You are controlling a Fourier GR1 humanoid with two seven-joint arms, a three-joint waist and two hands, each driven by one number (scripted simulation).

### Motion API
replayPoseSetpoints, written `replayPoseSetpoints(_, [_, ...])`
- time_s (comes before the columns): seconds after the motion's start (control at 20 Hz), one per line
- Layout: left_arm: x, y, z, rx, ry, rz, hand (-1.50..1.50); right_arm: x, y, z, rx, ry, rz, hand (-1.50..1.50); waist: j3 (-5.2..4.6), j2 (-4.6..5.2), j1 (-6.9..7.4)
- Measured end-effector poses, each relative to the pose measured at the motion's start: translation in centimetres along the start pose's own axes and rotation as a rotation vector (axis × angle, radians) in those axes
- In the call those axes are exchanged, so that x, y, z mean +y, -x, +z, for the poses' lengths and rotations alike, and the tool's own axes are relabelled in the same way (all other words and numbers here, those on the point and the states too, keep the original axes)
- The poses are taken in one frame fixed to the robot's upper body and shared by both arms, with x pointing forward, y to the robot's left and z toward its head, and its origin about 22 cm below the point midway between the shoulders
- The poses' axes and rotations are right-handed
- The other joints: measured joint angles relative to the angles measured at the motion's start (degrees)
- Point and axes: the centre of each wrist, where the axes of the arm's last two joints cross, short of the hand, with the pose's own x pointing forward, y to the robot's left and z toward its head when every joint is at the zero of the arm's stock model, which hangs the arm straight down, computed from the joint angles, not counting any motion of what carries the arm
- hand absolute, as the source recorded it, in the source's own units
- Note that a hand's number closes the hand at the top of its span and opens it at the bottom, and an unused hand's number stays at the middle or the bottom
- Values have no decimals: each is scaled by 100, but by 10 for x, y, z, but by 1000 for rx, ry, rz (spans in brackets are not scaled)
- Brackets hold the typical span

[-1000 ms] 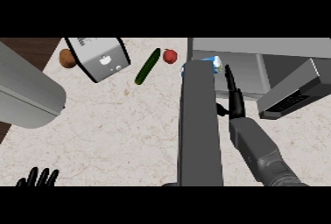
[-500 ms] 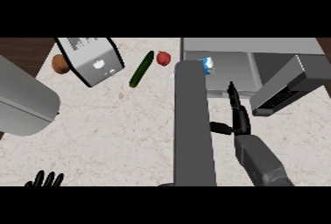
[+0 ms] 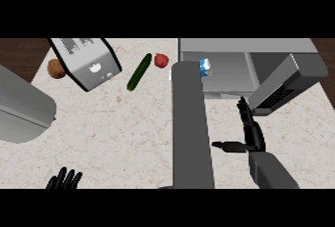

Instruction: Pick up the milk, place it into the microwave and close the microwave

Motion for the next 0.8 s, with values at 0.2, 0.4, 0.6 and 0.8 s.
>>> replayPoseSetpoints(0.2, [-11, 2, -6, 16, 49, 12, -150, -24, 6, 21, 8, 32, 4, 150, -3, -15, -46])
replayPoseSetpoints(0.4, [-14, 11, -17, 51, 152, 9, -150, -50, 5, 33, -5, 56, 15, 150, -6, -22, -88])
replayPoseSetpoints(0.6, [-20, 22, -28, 103, 246, -18, 150, -78, 4, 51, 5, 88, 26, -150, -7, -23, -111])
replayPoseSetpoints(0.8, [-39, 35, -44, 103, 317, -76, 150, -114, -4, 65, 11, 128, 20, -150, -8, -25, -122])
